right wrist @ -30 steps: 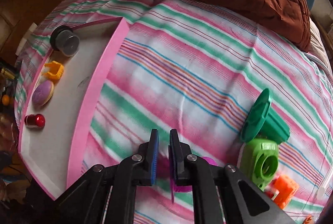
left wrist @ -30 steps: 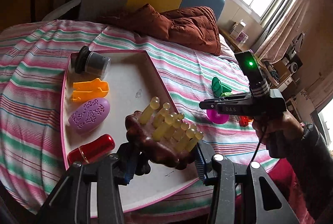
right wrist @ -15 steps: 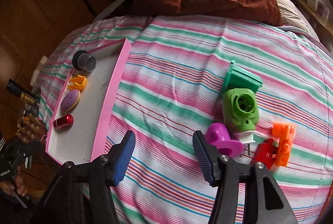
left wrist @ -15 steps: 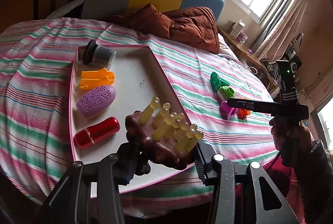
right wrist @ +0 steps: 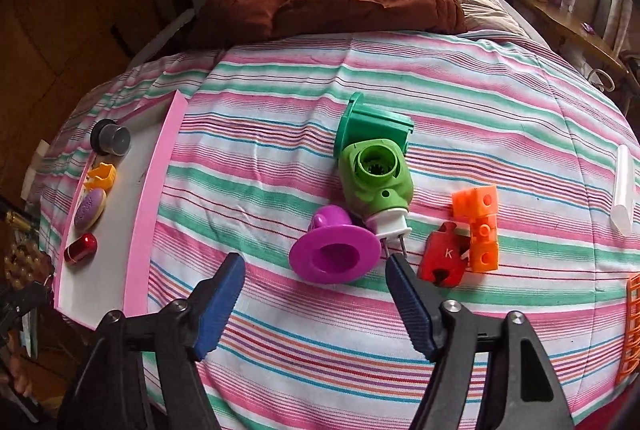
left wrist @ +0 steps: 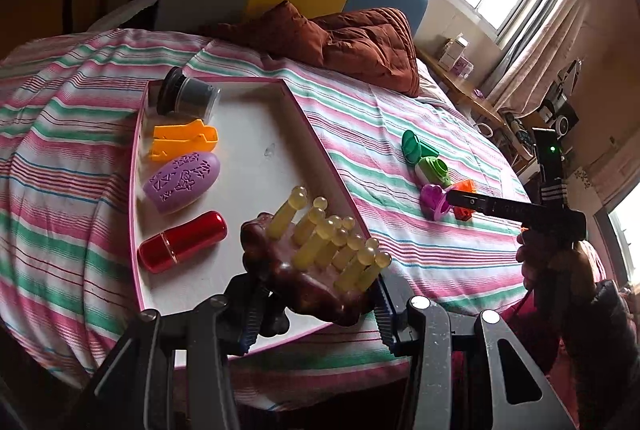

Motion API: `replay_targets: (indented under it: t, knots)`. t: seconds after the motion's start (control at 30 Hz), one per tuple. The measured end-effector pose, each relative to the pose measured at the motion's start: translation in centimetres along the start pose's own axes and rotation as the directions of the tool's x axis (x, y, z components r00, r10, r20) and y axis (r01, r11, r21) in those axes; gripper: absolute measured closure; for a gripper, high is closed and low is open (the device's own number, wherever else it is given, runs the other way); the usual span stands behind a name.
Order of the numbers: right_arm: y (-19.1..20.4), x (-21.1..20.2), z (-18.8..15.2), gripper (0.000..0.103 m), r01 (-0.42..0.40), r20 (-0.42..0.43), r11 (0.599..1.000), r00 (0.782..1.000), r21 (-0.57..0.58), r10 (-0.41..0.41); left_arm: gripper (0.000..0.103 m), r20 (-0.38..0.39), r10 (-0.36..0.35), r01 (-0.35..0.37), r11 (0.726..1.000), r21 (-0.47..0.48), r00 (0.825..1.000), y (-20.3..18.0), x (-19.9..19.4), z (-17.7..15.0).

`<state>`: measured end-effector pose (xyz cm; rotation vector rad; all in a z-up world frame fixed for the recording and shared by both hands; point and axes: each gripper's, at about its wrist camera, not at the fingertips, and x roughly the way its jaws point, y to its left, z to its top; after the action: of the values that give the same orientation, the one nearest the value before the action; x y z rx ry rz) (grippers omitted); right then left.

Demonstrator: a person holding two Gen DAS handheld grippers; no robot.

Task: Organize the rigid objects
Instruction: 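Carry the brown comb over the tray with the left tool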

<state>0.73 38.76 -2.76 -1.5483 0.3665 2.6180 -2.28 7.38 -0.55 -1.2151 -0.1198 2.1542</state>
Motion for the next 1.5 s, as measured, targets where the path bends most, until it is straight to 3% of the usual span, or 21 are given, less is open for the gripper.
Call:
replay_targets:
  t: [0.17, 0.23, 0.27, 0.57, 1.0, 1.3, 1.5]
  knots:
    - [0.5, 2.9, 0.7, 0.024, 0.076, -0.042, 0.996, 0.996, -0.040, -0.077, 0.056, -0.005, 0.008, -0.008, 1.000, 0.005, 1.000, -0.1, -0.1, -0.3]
    - [0.7, 3.5, 0.6, 0.043, 0.070, -0.050, 0.996, 0.996, -0.050, -0.072, 0.056, -0.006, 0.013, -0.013, 1.000, 0.007, 1.000, -0.1, -0.1, -0.3]
    - [0.9, 3.5, 0.5, 0.044, 0.069, -0.044, 0.996, 0.996, -0.063, -0.072, 0.056, -0.008, 0.015, -0.015, 1.000, 0.006, 1.000, -0.1, -0.1, -0.3]
    - [2.0, 3.5, 0.0, 0.044, 0.027, -0.033, 0.994, 0.999, -0.107, -0.030, 0.056, -0.042, 0.038, -0.037, 0.999, 0.021, 0.998, -0.7, 1.1, -0.6]
    - [1.5, 3.7, 0.5, 0.044, 0.078, -0.024, 0.991, 0.996, -0.113, -0.081, 0.056, -0.040, 0.094, -0.092, 0.995, 0.049, 0.995, -1.3, 1.8, 0.2]
    - [1.5, 3.6, 0.5, 0.044, 0.084, -0.024, 0.989, 0.996, -0.120, -0.087, 0.056, -0.010, 0.169, -0.167, 0.979, 0.112, 0.986, -1.8, 1.9, 0.6]
    - [1.4, 3.6, 0.6, 0.044, 0.082, -0.025, 0.990, 0.996, -0.117, -0.086, 0.056, -0.002, 0.180, -0.178, 0.975, 0.131, 0.984, -2.0, 2.2, 1.2]
